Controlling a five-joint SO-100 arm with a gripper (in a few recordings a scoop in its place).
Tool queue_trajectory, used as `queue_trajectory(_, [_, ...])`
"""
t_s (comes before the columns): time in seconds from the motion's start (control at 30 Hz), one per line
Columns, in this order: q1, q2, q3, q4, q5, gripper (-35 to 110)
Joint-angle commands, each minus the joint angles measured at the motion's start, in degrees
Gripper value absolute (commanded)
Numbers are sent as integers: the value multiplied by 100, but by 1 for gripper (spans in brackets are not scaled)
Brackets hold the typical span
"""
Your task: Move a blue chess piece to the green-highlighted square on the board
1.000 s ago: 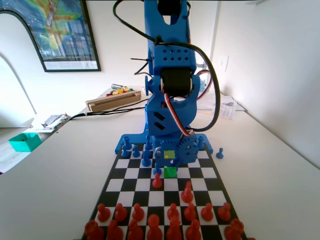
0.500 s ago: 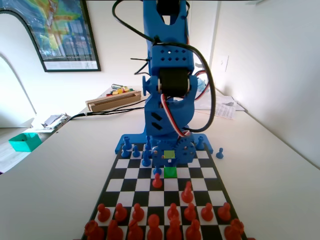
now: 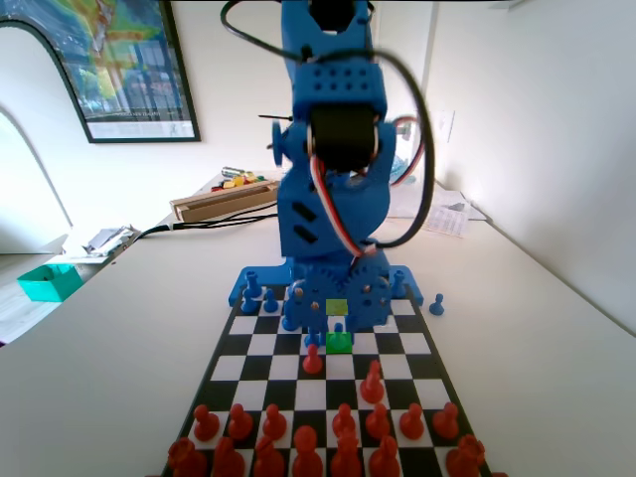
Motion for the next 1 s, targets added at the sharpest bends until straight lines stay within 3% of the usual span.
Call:
queue_trajectory(0.0, [-141,677,-545,571,70,11])
queue_trajectory(0.3, [-132,1846,-729,1336,290,5])
queue_trajectory(0.97, [255,6390,-773,3779,-633,1])
